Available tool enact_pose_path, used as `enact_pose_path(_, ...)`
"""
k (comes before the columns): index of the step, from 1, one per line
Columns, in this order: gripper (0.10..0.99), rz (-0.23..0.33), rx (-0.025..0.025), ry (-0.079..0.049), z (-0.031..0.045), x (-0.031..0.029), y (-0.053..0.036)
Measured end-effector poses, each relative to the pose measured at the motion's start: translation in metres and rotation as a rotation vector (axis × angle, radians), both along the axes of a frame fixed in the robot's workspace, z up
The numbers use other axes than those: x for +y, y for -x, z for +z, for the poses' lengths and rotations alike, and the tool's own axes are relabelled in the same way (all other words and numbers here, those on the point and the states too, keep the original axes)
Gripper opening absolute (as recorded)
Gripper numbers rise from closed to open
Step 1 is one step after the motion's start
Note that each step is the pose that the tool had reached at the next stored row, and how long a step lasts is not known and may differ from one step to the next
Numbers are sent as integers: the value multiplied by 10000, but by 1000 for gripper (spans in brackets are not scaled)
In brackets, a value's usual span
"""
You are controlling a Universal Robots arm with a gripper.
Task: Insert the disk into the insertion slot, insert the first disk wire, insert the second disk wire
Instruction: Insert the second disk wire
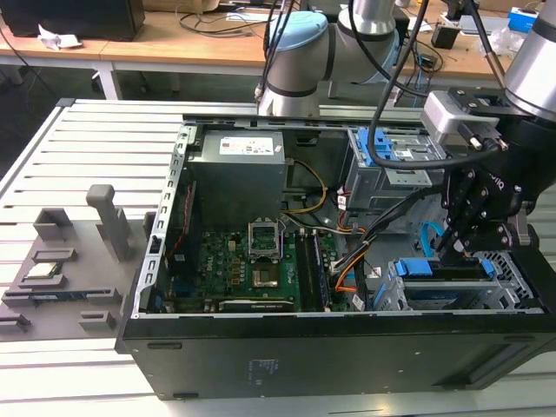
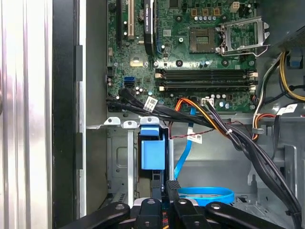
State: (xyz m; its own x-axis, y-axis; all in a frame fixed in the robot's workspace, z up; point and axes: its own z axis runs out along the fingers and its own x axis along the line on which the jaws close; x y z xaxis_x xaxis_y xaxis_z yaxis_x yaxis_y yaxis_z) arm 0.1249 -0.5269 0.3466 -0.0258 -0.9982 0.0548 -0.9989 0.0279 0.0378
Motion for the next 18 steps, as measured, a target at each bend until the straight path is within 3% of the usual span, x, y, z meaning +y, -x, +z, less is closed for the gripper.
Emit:
enact_pose_path(14,161,-1,1,9,-90,-1,-6)
enact_pose_path(18,235,-1,0,4,-73,-1,-6)
